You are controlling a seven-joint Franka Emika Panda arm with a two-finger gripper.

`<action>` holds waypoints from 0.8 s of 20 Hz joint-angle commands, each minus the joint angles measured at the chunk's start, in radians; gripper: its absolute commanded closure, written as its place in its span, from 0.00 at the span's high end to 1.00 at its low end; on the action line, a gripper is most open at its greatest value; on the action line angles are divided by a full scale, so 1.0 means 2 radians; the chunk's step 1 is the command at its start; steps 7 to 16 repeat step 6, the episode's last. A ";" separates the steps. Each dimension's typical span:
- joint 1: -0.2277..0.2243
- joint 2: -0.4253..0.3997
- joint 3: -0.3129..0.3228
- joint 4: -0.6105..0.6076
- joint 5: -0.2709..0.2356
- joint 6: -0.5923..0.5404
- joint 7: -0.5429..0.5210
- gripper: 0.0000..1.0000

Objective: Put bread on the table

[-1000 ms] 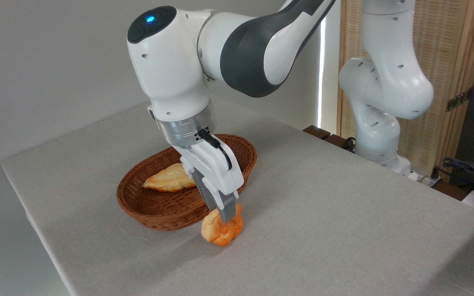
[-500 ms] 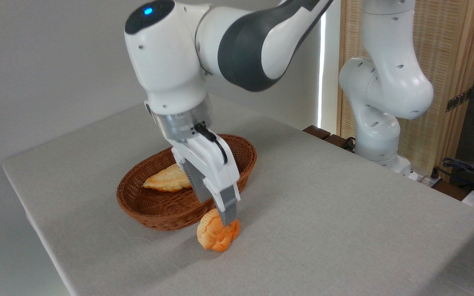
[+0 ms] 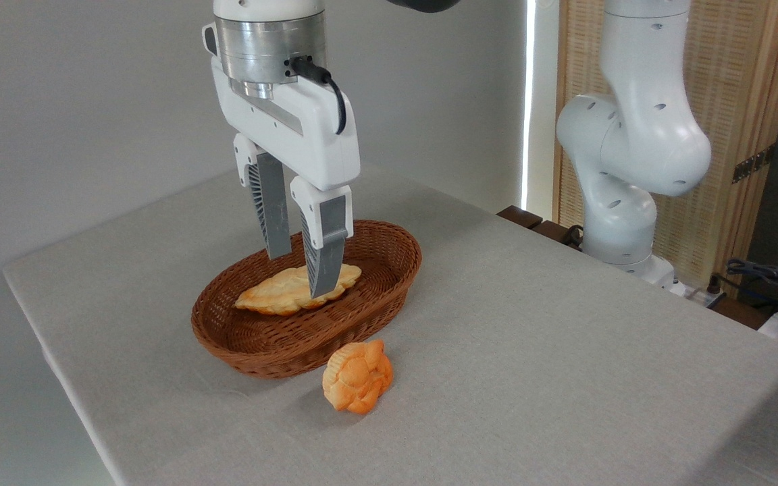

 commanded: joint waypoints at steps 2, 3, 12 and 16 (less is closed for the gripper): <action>-0.002 0.009 0.001 0.009 0.002 -0.008 -0.055 1.00; -0.002 0.011 0.000 0.009 0.002 -0.008 -0.055 1.00; -0.001 0.011 -0.006 0.009 -0.003 -0.006 -0.050 1.00; -0.001 0.011 -0.006 0.009 -0.003 -0.006 -0.050 1.00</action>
